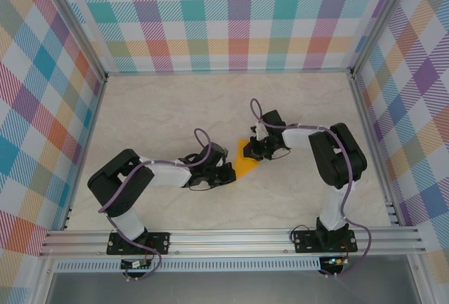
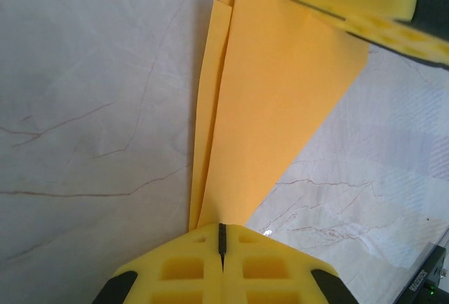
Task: Fold a paper plane with a square sheet of paper (pick it up from the middle)
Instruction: Fourth fold the wing at the center of the table.
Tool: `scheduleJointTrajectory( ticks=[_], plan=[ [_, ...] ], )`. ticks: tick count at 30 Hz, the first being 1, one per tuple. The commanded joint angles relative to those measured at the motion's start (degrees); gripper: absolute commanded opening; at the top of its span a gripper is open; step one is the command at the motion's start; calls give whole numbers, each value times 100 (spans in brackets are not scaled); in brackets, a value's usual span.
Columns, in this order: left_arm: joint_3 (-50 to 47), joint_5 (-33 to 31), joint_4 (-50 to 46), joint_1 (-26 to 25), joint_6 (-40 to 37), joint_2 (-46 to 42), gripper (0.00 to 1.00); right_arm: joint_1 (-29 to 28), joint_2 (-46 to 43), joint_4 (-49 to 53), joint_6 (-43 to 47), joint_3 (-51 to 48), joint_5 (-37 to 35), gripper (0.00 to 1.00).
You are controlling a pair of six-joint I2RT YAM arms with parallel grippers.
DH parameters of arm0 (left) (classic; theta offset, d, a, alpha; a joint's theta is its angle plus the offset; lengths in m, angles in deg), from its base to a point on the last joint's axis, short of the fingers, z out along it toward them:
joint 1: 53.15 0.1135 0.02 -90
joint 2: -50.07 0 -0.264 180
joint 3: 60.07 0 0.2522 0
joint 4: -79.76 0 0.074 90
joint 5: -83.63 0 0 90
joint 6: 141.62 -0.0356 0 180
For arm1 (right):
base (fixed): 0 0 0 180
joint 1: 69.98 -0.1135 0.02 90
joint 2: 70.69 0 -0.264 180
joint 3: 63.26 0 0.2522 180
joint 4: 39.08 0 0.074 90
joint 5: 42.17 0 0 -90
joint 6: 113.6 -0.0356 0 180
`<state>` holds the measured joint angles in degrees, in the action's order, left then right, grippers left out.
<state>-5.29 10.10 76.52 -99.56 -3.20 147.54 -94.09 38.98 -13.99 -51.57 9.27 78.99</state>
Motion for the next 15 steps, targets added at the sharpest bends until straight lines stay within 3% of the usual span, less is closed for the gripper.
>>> scheduleJointTrajectory(
  ticks=[1, 15],
  plan=[
    [-235, -22, -850, 34, -26, 140, 0, 329, 195, -246, 153, 191, -400, 6],
    [-91, -12, -937, 36, -86, 56, 0, 804, -55, 411, -37, 821, -999, 7]
  ],
)
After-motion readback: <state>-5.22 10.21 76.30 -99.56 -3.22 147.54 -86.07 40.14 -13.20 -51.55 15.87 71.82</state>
